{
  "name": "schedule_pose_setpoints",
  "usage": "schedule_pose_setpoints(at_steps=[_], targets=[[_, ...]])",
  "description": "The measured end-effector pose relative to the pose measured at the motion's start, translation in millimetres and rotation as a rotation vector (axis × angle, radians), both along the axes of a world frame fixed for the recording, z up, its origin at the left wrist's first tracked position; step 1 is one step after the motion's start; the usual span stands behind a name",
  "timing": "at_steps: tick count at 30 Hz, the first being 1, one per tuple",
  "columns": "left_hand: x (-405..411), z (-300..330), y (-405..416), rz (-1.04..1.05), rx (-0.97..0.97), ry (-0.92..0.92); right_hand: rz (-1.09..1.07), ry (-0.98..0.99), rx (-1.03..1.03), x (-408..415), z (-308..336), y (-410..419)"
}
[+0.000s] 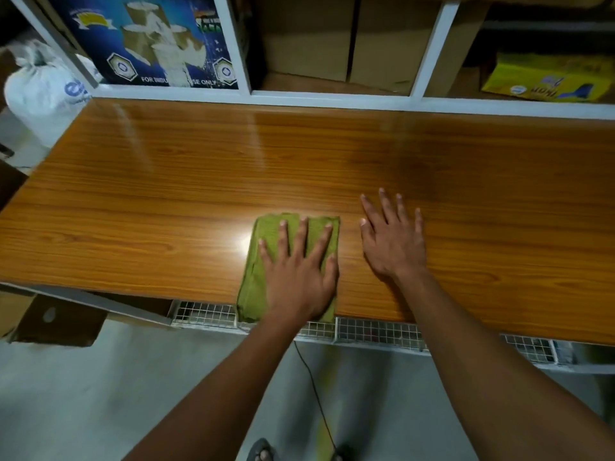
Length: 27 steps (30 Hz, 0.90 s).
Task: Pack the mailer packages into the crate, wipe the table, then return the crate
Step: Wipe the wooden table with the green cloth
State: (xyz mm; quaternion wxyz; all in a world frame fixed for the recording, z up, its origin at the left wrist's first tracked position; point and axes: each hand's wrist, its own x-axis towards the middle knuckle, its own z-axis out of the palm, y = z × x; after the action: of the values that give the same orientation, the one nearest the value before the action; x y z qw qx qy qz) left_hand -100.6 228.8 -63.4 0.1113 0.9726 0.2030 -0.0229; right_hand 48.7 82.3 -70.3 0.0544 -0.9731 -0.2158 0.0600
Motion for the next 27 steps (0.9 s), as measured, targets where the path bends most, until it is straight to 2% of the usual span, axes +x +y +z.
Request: schedule_pose_setpoints(at_steps=[4, 8, 10, 16, 19, 24, 27], targets=[[91, -6, 29, -0.035, 0.039, -0.018, -0.035, -0.017, 0.022, 23, -5, 2], [155, 0, 52, 0.003, 0.027, 0.046, -0.032, -0.028, 0.025, 26, -9, 2], [141, 1, 44, 0.004, 0.029, 0.054, -0.04, -0.034, 0.032, 26, -7, 2], [11, 6, -15, -0.027, 0.004, 0.023, -0.047, -0.028, 0.037, 23, -3, 6], [40, 3, 3, -0.039, 0.021, 0.007, -0.05, -0.026, 0.032, 24, -3, 7], [157, 7, 59, 0.028, 0.004, 0.067, -0.045, -0.036, 0.047, 24, -5, 4], [144, 6, 51, 0.014, 0.022, 0.057, -0.041, -0.036, 0.031, 24, -4, 4]])
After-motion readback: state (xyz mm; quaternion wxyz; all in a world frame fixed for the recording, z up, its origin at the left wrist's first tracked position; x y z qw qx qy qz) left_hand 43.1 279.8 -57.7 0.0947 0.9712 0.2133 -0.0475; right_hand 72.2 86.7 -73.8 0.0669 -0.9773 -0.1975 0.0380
